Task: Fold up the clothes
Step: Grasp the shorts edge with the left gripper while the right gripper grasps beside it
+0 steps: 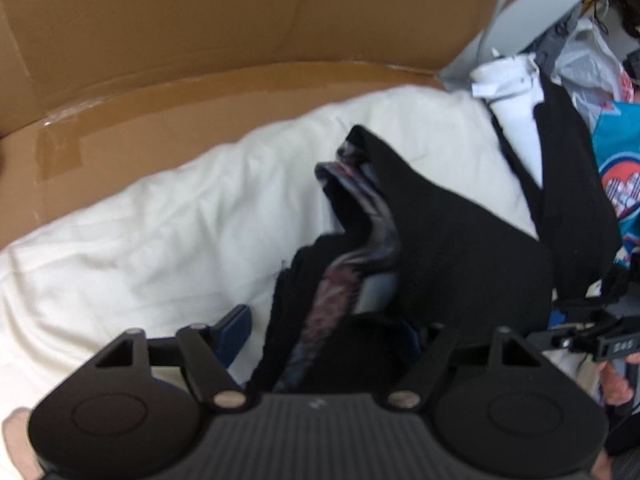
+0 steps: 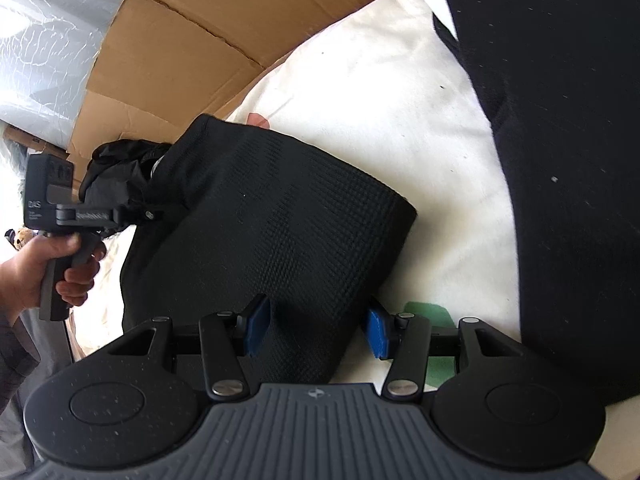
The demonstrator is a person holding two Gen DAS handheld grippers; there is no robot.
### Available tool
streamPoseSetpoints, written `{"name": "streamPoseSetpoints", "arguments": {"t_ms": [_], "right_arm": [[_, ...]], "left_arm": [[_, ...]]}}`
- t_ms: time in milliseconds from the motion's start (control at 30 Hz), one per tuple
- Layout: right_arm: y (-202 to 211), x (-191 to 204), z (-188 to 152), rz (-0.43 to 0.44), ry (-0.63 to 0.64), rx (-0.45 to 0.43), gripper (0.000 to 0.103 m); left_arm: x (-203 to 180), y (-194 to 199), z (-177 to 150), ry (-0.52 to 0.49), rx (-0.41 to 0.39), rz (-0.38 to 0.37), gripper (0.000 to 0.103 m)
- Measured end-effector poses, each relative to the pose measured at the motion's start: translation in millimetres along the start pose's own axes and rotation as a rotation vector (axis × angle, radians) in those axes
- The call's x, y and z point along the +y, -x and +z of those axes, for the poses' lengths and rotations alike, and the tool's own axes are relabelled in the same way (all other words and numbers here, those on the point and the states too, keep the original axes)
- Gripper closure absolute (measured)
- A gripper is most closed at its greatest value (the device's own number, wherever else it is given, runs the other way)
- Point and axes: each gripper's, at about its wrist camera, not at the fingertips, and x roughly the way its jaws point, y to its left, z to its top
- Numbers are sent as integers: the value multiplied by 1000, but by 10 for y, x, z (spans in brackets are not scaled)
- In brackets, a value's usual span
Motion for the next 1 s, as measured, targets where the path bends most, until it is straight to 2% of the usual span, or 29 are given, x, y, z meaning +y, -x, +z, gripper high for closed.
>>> {"name": "streamPoseSetpoints", "arguments": {"t_ms": [167, 300, 600, 1000], "right_arm": [[-21, 2, 10, 3, -10, -22, 49], [-39, 3, 18, 5, -18, -40, 49], [87, 32, -70, -52, -10, -84, 49], [-12, 50, 23, -80, -52, -105, 51]], "left_arm": [[-14, -19, 20, -18, 2, -3, 23], [-124, -2, -4, -57, -15, 20, 43], [-211, 132, -25, -114, -39, 58, 68], [-236, 382, -117, -102, -125, 50, 76]]}}
